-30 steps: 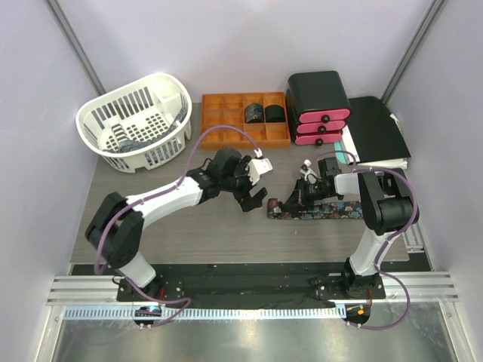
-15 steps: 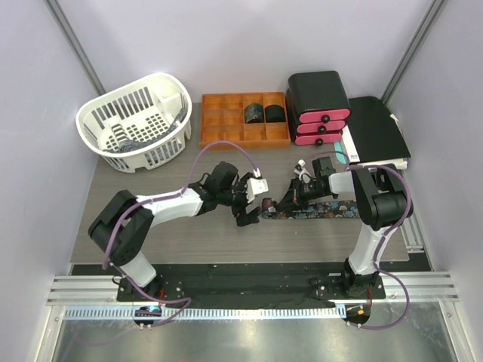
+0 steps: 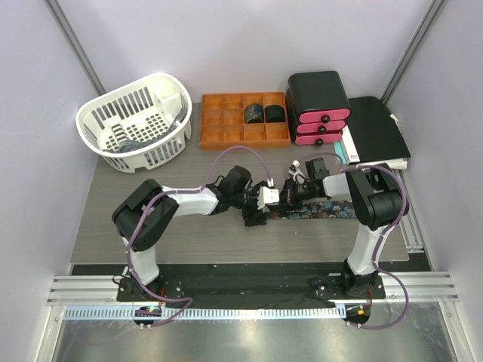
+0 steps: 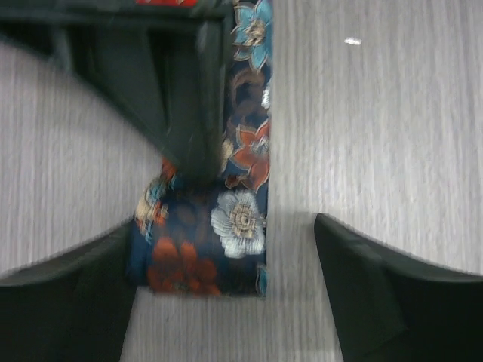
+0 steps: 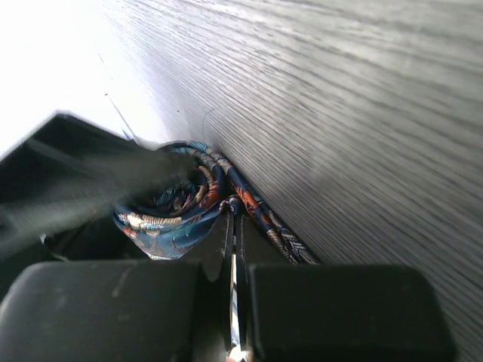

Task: Roll the ties
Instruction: Roll the tie at the center of the board.

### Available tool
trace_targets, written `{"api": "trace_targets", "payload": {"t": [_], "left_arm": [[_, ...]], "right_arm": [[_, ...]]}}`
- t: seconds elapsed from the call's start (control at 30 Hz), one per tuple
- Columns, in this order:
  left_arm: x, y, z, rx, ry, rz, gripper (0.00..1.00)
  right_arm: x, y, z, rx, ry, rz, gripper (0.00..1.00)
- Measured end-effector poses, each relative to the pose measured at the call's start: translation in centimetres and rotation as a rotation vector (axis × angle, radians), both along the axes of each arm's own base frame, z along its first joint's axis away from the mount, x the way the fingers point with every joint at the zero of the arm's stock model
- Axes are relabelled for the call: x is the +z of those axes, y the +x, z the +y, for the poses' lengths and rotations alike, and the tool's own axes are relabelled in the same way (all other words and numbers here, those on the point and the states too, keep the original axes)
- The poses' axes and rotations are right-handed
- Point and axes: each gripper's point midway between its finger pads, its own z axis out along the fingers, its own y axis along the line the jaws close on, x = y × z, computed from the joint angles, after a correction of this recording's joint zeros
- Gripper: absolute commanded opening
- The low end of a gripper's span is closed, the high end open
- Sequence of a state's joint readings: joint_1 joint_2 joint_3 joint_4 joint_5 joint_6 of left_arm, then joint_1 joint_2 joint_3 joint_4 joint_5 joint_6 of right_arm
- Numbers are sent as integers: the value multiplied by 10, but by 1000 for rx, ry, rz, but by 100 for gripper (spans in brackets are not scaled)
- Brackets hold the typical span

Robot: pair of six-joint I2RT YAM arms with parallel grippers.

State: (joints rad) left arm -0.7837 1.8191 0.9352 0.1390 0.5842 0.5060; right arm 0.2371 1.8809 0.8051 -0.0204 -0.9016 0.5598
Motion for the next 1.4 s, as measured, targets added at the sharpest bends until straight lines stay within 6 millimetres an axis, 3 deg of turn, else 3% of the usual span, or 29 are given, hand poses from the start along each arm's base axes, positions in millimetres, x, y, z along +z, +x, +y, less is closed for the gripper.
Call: {"api": "trace_targets", "payload": {"t": [0.07, 0.27, 0.43, 0.8, 1.17, 1.27, 1.4], "left_arm": [[1, -1, -5, -22, 10, -14, 59], [2, 4, -5, -16, 48, -23, 38], [-4, 1, 1, -18, 82, -10, 27], [-5, -3, 4, -25, 131, 38, 27], [-6, -1, 1, -31, 147, 67, 28], [-6, -1, 1, -31, 148, 71, 28], [-7, -1, 2, -31, 151, 76, 28]], "right_arm": [[0, 0, 2, -5, 4, 3, 1], [0, -2, 3, -23, 14, 12, 2], [4, -5, 3, -36, 11, 10, 20], [43, 3, -12, -42, -3, -115, 33], [54, -16, 14, 43, 21, -133, 39], [51, -17, 19, 52, 21, -132, 31], [42, -17, 19, 48, 15, -104, 12]]}}
